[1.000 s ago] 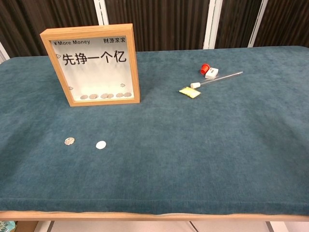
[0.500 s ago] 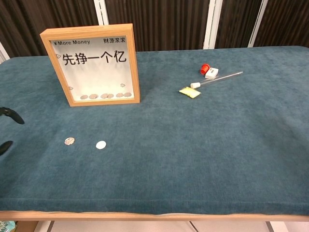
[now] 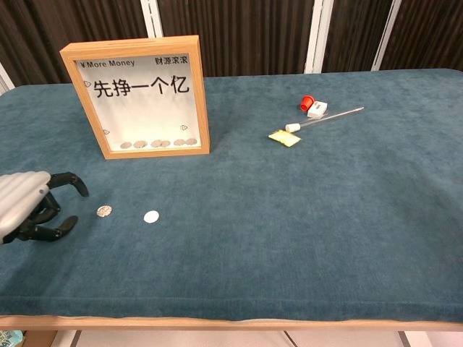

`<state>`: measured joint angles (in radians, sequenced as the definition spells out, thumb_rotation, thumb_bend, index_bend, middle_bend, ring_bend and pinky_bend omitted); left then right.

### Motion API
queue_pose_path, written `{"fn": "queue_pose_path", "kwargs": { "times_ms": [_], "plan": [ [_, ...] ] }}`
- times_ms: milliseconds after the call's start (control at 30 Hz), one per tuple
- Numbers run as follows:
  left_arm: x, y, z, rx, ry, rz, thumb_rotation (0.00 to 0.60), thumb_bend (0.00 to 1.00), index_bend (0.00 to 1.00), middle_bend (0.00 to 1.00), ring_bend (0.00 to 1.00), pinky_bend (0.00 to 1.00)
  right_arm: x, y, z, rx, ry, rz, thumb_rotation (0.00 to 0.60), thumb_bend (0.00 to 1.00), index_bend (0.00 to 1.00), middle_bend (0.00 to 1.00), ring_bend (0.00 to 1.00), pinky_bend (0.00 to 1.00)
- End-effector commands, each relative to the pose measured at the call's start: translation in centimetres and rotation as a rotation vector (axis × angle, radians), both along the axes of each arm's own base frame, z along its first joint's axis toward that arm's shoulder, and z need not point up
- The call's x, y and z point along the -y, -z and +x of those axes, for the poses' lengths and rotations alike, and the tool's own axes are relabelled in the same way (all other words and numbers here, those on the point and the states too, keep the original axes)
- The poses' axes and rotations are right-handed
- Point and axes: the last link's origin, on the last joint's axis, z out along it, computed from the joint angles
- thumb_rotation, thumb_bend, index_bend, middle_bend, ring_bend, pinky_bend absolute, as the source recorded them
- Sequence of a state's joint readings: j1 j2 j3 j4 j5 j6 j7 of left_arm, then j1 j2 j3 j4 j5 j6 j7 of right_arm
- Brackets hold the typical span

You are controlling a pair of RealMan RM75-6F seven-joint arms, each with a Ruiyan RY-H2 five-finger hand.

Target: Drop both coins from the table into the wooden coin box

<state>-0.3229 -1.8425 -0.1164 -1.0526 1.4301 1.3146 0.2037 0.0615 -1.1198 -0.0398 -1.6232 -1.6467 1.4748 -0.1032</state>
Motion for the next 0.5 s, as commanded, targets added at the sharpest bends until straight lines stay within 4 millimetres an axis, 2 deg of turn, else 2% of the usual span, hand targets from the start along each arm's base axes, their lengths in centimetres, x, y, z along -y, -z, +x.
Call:
{"fn": "queue_pose_path", "kwargs": {
  "times_ms": [33,500],
  "plan": [
    [0.0,0.4,0.4,0.004,0.009,-0.005,0.600,0.39,0.41,1.00,1.00,1.00,0.0,0.0,0.0,0.001,0.002,-0.002,0.600,0.19,0.00,0.00,0.00,0.00],
    [-0.4,2.1,1.6,-0.018,0.021,-0.016,0.600,0.39,0.42,1.00,1.00,1.00,-0.1,-0.3,0.0,0.007,0.002,-0.007,0.600,0.19,0.00,0.00,0.00,0.00]
  ]
}}
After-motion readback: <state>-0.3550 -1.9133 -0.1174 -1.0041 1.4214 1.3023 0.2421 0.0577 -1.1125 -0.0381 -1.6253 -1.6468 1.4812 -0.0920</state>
